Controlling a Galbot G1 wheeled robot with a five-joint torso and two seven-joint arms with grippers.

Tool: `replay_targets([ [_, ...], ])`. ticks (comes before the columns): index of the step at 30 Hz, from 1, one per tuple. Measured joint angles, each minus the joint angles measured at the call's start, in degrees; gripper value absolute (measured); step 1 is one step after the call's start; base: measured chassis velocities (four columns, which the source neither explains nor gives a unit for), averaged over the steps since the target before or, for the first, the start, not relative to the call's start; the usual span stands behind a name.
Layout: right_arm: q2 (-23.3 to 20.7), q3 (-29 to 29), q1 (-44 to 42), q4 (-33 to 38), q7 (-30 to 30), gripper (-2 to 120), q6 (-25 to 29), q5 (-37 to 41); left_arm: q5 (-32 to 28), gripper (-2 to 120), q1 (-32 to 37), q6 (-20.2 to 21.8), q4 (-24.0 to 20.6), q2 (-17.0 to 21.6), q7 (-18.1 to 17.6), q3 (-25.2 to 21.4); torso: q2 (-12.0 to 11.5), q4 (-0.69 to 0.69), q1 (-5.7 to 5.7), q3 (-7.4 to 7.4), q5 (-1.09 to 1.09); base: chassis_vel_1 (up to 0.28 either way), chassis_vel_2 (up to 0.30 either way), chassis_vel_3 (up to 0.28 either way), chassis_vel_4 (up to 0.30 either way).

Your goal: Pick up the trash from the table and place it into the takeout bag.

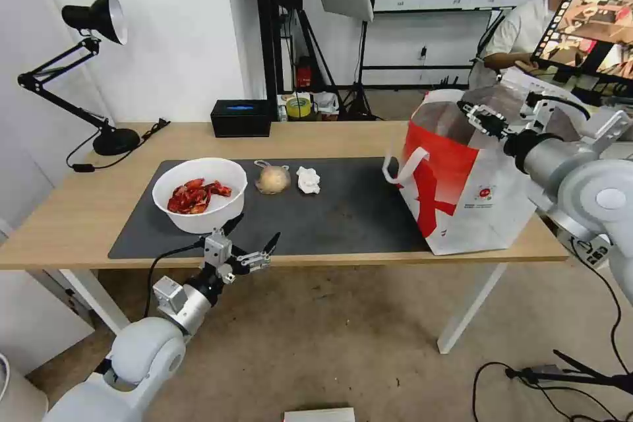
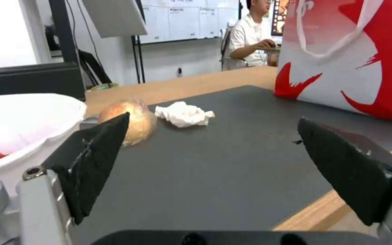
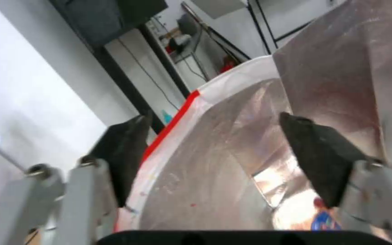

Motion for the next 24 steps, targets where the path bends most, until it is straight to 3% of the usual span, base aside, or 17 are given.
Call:
replay_targets([
  [2,-0.1,0.1,0.0,0.1,-0.5,80,0.1,0.0,0.0,100,0.0,0.0,-0.1,0.0,0.0,0.0,0.0,0.00,0.00,0.00,0.00,0.000,0.000,0.000,0.000],
  [6,-1.2,0.2,0.5,1.6,-7.7,98,2.0,-3.0,-0.3,100,-0.2,0.0,-0.3,0.1,-0.3,-0.1,0.0,0.00,0.00,0.00,-0.01,0.000,0.000,0.000,0.000],
  [7,-1.2,0.2,0.5,1.6,-7.7,98,2.0,-3.0,-0.3,100,-0.2,0.0,-0.3,0.1,-0.3,-0.1,0.0,0.00,0.00,0.00,-0.01,0.000,0.000,0.000,0.000],
  [10,-2.4,-0.4,-0.7,3.4,-15.3,100,4.0,-8.3,-0.4,100,-0.1,0.0,-0.4,0.2,-0.4,-0.3,0.0,0.00,0.00,0.00,-0.01,0.000,0.000,0.000,0.000],
  [15,-3.5,-1.3,-3.3,6.2,-20.2,100,5.6,-10.8,-0.4,100,-0.1,-0.1,-0.3,0.0,-0.6,-0.6,0.0,0.00,0.00,0.00,-0.01,0.000,0.000,0.000,0.000],
  [18,-4.6,-1.3,-7.7,8.9,-25.7,100,6.8,-16.0,-0.5,100,0.4,-1.0,0.1,-0.3,-0.8,-1.7,0.0,0.00,0.00,0.00,-0.01,0.000,0.000,0.000,0.000],
  [24,-5.7,1.8,-16.2,12.1,-31.1,100,8.3,-22.7,-0.2,100,2.3,-1.3,0.1,-0.6,-0.4,-4.0,0.0,0.00,0.00,0.00,-0.01,0.000,0.000,0.000,0.000],
])
